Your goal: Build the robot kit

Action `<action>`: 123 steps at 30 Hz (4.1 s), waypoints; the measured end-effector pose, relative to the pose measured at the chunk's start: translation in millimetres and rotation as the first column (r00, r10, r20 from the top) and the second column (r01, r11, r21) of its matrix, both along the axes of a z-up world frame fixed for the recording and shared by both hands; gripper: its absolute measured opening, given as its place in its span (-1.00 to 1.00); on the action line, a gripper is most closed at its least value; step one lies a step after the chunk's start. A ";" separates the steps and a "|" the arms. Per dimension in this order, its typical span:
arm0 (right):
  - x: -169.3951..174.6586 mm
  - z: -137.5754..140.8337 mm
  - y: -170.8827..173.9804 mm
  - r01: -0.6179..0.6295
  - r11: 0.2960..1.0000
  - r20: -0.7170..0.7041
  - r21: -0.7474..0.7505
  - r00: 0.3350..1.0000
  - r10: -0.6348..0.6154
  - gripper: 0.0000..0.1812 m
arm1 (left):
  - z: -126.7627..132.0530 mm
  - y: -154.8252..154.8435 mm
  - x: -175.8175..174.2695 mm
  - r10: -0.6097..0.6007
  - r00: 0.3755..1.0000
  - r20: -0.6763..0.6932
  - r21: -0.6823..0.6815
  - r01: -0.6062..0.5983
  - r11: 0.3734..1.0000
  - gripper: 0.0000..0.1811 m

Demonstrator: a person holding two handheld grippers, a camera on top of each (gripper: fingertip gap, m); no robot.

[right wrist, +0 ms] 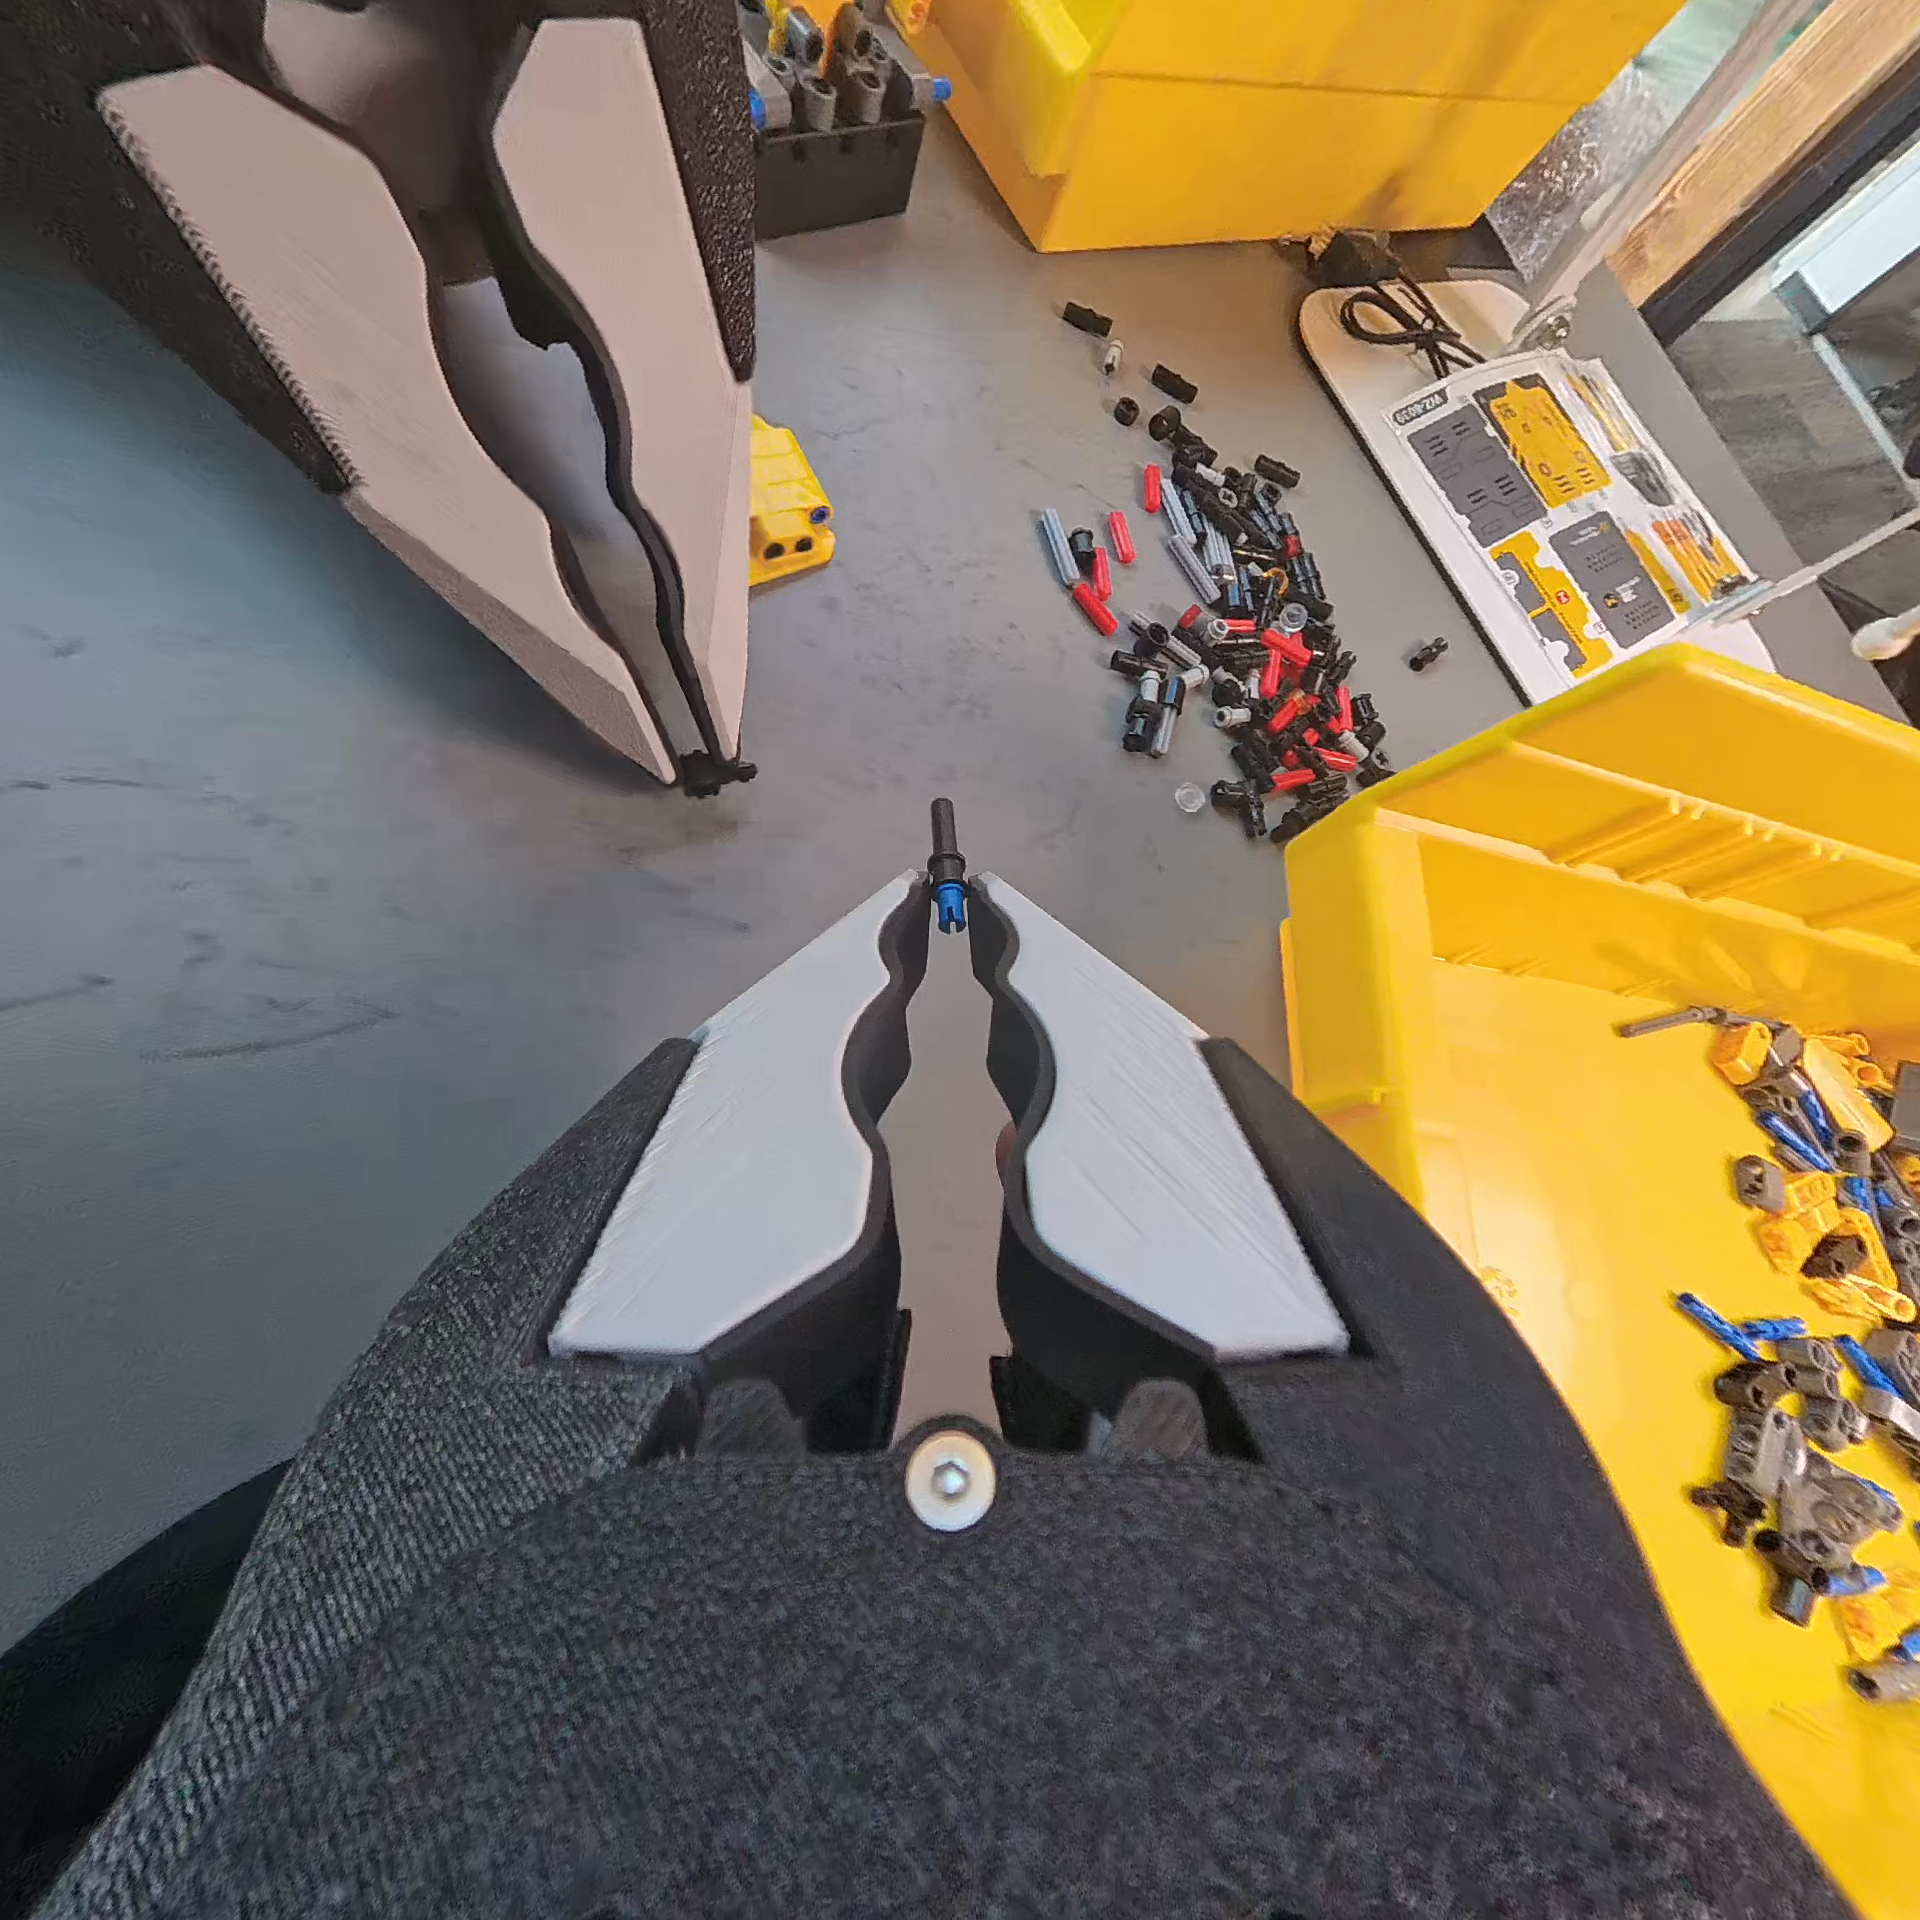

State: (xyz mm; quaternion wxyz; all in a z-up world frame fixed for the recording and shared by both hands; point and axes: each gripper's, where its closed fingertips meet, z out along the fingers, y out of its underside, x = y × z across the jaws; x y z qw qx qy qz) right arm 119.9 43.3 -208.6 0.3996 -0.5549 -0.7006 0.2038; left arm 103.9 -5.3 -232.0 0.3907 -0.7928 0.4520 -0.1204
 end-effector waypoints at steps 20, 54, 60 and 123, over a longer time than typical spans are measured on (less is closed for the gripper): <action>-50.7 39.3 -89.9 -0.298 0.940 -0.272 -0.166 0.930 0.246 -0.93 | 65.5 -49.4 -53.1 -0.002 0.929 0.369 0.135 -0.052 0.989 -0.94; -47.6 -29.2 -93.9 -0.256 0.957 0.112 -0.134 0.956 0.272 -0.94 | -2.1 -54.2 -44.6 0.022 0.999 0.038 -0.025 -0.021 0.999 -0.95; -48.8 -29.5 -93.3 -0.270 0.955 0.120 -0.123 0.951 0.284 -0.93 | -7.3 -54.7 -44.0 0.040 0.999 0.032 -0.069 -0.038 0.997 -0.94; -22.2 -0.6 -57.8 -0.226 0.969 -0.029 -0.097 0.974 0.225 -0.93 | -9.1 -44.9 -25.6 0.054 0.998 0.012 -0.078 -0.053 0.996 -0.85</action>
